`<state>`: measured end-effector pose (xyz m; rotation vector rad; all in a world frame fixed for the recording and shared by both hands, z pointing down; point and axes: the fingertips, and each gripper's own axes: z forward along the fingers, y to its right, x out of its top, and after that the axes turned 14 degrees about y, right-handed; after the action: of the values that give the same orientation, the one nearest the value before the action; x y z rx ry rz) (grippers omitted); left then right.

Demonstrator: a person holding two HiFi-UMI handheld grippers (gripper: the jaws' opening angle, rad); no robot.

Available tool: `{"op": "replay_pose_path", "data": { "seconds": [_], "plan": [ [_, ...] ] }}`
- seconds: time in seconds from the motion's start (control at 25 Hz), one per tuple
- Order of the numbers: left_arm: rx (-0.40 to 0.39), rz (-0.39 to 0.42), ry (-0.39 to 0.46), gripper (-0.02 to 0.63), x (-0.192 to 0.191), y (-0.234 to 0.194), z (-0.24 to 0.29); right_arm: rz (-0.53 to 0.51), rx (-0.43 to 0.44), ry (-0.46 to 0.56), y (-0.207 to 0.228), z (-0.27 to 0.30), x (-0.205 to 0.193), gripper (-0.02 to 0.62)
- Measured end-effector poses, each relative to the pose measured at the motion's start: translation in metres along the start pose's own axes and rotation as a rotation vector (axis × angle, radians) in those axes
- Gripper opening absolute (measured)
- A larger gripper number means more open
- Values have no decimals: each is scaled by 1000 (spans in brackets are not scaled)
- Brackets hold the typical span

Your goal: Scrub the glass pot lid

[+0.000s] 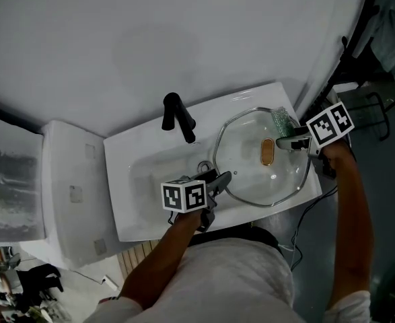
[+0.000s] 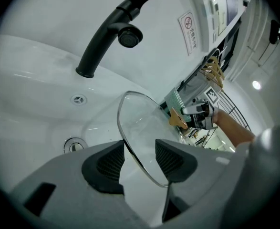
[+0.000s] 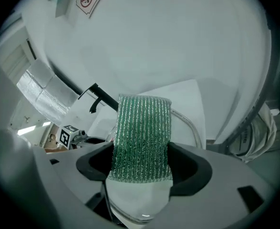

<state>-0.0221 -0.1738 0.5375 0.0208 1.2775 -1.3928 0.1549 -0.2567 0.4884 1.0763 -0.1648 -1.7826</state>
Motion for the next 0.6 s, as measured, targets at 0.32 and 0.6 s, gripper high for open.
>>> {"op": "replay_pose_path", "data": {
  "seconds": [0.32, 0.6],
  "plan": [
    [1, -7, 3, 215, 0, 1, 0, -74, -69, -28, 4, -5, -2, 347],
    [1, -11, 12, 213, 0, 0, 0, -382, -198, -30, -37, -14, -10, 347]
  ]
}}
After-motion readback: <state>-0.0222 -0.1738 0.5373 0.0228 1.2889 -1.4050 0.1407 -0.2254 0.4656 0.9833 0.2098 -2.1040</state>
